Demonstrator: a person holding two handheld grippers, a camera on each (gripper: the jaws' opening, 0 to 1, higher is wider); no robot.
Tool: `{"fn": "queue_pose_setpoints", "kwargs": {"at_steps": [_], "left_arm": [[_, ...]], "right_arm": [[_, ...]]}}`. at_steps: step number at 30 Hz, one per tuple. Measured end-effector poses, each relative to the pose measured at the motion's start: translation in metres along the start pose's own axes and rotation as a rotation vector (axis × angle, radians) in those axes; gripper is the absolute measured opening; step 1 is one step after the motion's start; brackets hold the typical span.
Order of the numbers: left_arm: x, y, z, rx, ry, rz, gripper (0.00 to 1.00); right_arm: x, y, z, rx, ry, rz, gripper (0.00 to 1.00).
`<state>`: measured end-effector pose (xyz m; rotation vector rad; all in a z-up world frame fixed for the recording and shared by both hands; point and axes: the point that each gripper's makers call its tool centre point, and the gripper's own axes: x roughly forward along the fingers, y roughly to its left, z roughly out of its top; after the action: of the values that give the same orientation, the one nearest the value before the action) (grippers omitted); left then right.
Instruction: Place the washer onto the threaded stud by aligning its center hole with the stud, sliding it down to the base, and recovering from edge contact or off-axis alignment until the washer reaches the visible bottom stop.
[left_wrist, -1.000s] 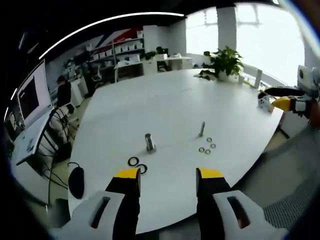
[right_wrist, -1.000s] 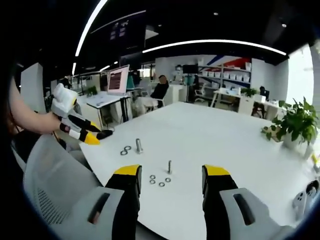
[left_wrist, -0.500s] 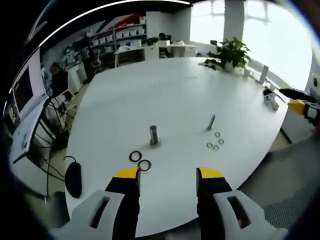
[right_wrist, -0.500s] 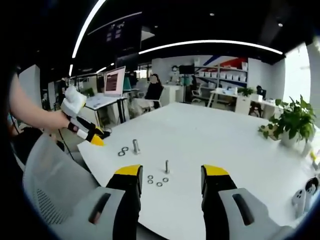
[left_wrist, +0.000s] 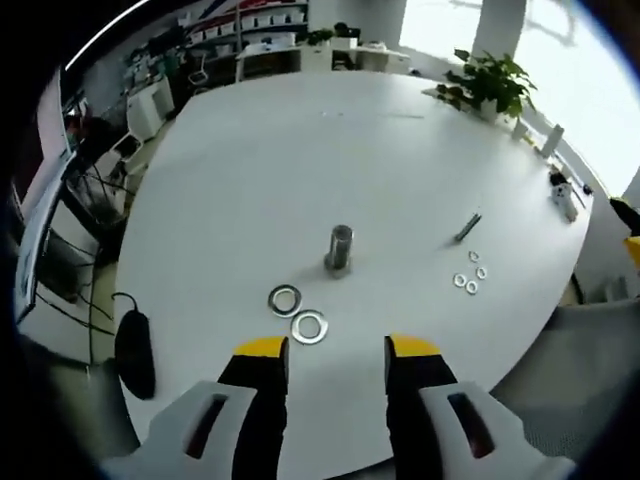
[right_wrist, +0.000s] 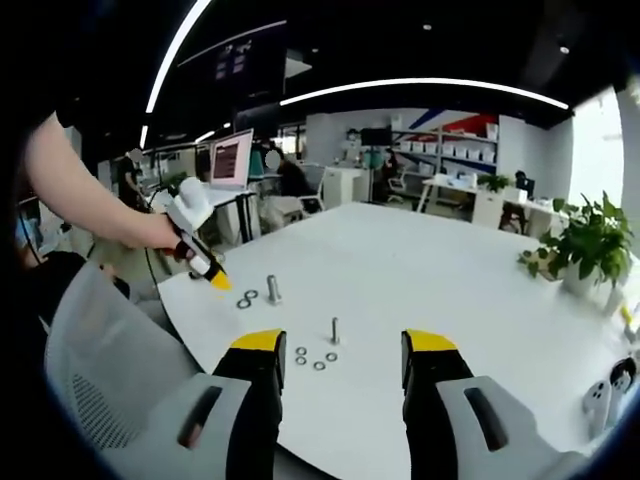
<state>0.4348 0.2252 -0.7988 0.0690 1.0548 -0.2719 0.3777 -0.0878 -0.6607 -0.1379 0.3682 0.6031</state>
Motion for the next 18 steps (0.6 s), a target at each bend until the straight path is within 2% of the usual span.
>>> {"fn": "queue_pose_setpoints", "kwargs": {"at_steps": [3, 12, 18], "left_arm": [[0.014, 0.005, -0.002, -0.024, 0.049, -0.010, 0.35], [0.032, 0.016, -0.005, -0.047, 0.108, 0.004, 0.35], [0.043, 0.017, -0.015, -0.056, 0.157, 0.000, 0.36]], "right_arm": [[0.000, -0.002, -0.001, 0.000, 0.004, -0.006, 0.49], [-0.001, -0.004, -0.002, -0.001, 0.007, -0.016, 0.48], [-0.001, -0.003, -0.003, -0.006, 0.012, -0.015, 0.48]]}}
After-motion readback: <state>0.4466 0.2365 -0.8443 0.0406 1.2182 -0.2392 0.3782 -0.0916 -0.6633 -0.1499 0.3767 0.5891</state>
